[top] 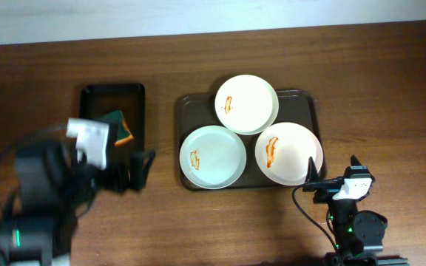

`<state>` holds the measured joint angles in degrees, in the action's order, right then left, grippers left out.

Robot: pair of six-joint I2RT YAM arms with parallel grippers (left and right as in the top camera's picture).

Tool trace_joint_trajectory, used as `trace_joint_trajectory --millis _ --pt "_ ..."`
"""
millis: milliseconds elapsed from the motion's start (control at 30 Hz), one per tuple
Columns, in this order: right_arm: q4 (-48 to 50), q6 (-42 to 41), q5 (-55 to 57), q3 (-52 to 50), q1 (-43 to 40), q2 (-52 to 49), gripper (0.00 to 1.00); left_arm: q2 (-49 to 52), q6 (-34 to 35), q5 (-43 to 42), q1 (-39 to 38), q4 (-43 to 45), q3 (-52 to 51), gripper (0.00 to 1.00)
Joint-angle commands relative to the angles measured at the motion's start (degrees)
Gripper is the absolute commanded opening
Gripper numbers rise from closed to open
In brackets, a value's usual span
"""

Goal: Clean dirty plates on tray and stack at the side
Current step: 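Reach the left gripper down and grasp the green-orange sponge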

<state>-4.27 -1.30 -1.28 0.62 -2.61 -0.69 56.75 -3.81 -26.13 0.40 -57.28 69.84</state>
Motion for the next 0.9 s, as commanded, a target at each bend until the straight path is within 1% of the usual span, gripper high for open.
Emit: trace_joint_trajectory --millis 0,33,67,167,200,267,367,467,500,533,700,733,800,833,867 --pt "-0.24 -0.02 0.50 -0.31 0.39 0.33 0.99 15.87 -4.44 0.07 0.13 -7.87 10.88 0.99" --pt "-0.24 -0.02 0.50 -0.31 0.39 0.33 0.98 18.86 -4.20 0.42 0.13 -7.91 11.76 0.99" --pt "-0.24 -0.02 0.50 -0.31 0.39 0.33 0.98 22.45 -1.81 3.63 0.17 -7.41 12.68 0.99" --pt "-0.24 -0.02 0.50 -0.31 0.39 0.33 0.98 32.26 10.43 23.21 0.63 -3.50 13.68 0.99" --pt "-0.24 -0.02 0.50 -0.31 0.39 0.33 0.98 35.28 11.61 26.47 0.76 -1.62 13.68 0.99" --pt "-0.24 -0.02 0.50 -0.31 0.39 0.33 0.98 41.48 11.52 26.60 0.79 1.27 13.68 0.99" --pt "-0.24 -0.02 0.50 -0.31 0.39 0.33 0.98 48.50 12.24 26.56 1.01 3.06 13.68 0.99" --pt "-0.24 -0.02 0.50 -0.31 0.39 0.33 0.98 54.51 16.98 26.53 1.84 4.09 13.68 0.99" --pt "-0.24 -0.02 0.50 -0.31 0.39 0.33 0.98 56.61 20.13 26.49 2.71 4.48 13.68 0.99" --pt "-0.24 -0.02 0.50 -0.31 0.39 0.33 0.98 57.75 21.16 26.25 3.28 5.14 13.68 0.99" --pt "-0.24 -0.02 0.50 -0.31 0.39 0.33 0.98 59.28 21.11 25.92 4.00 8.37 13.68 1.00" --pt "-0.24 -0.02 0.50 -0.31 0.39 0.33 0.98 59.30 21.11 25.94 4.00 8.74 13.68 0.95" --pt "-0.24 -0.02 0.50 -0.31 0.39 0.33 0.98 59.63 21.11 25.97 4.00 9.31 13.68 0.79" --pt "-0.24 -0.02 0.50 -0.31 0.39 0.33 0.98 59.89 21.11 25.97 4.00 9.57 13.66 0.72" --pt "-0.24 -0.02 0.50 -0.31 0.39 0.33 0.98 60.30 21.11 25.94 3.98 9.79 13.66 0.71"
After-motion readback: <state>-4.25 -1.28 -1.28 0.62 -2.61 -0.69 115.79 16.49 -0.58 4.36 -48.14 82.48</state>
